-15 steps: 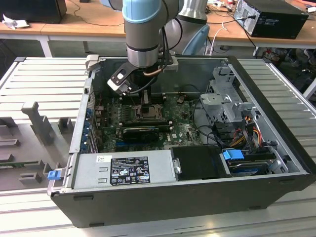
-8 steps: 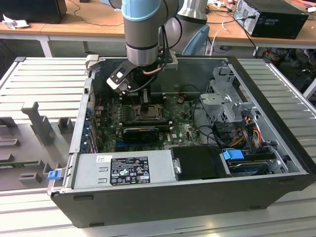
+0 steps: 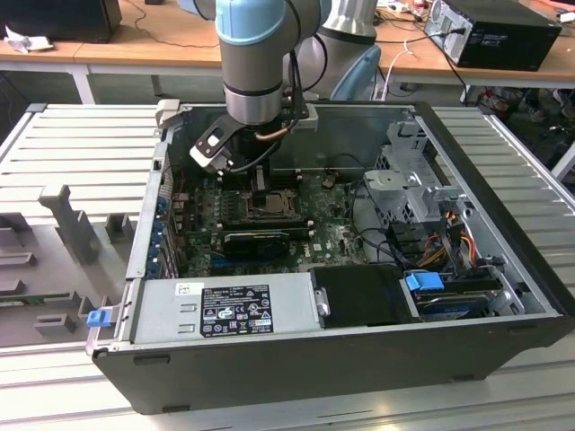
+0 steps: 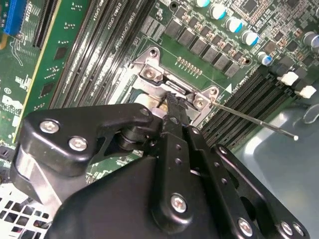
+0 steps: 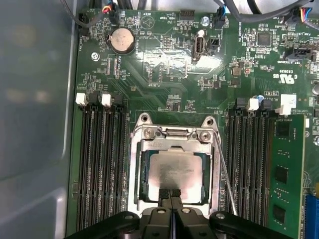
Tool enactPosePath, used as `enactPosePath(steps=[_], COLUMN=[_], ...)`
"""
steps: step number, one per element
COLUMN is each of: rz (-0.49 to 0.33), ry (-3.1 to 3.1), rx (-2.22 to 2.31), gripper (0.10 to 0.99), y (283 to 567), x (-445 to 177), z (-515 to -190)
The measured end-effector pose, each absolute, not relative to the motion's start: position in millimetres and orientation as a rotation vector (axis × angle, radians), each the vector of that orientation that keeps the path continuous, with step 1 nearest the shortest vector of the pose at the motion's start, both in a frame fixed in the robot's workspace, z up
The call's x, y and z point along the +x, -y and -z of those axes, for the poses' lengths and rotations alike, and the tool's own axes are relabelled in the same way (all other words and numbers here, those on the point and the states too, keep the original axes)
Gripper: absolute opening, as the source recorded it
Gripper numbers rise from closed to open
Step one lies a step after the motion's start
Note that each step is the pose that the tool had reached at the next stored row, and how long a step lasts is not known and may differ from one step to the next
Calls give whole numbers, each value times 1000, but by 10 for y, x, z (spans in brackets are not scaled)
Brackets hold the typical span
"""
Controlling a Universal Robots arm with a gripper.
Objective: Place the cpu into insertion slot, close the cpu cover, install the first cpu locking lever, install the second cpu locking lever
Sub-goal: 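Close the cpu cover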
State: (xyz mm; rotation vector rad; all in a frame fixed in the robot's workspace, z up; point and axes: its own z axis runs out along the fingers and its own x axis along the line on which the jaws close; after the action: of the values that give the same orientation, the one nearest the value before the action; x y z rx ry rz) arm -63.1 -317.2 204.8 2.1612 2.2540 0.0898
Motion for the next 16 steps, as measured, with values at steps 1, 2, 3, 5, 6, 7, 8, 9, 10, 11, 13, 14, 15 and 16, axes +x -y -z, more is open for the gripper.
enactPosePath(steps=[1, 2, 3, 5, 6, 7, 8, 9, 10, 11, 13, 14, 15, 16], rz=[-90, -91, -91, -91, -91, -90, -90, -90, -90, -90, -90, -90, -90, -90], ry=[-2254, -2254, -2255, -2255, -2255, -2255, -2255, -2256, -2256, -2256, -2256, -2256, -2256, -2256], rx=[2161, 2161, 2160, 2160, 2160, 2160, 2160, 2160, 2160, 2160, 2160, 2160, 2160, 2160], gripper=[106, 106, 106, 106, 106, 106, 106, 106, 106, 106, 106, 106, 106, 106], y=[3172, 3171, 3171, 3171, 3171, 3171, 3171, 3171, 3171, 3171, 3171, 3171, 3171, 3171], x=[-632, -631, -631, -631, -625, -619, -587, -546, -530, -517, -477, -466, -454, -445], z=[-2048, -2052, -2098, -2124, -2124, -2124, -2124, -2124, -2125, -2125, -2124, -2124, -2124, -2124])
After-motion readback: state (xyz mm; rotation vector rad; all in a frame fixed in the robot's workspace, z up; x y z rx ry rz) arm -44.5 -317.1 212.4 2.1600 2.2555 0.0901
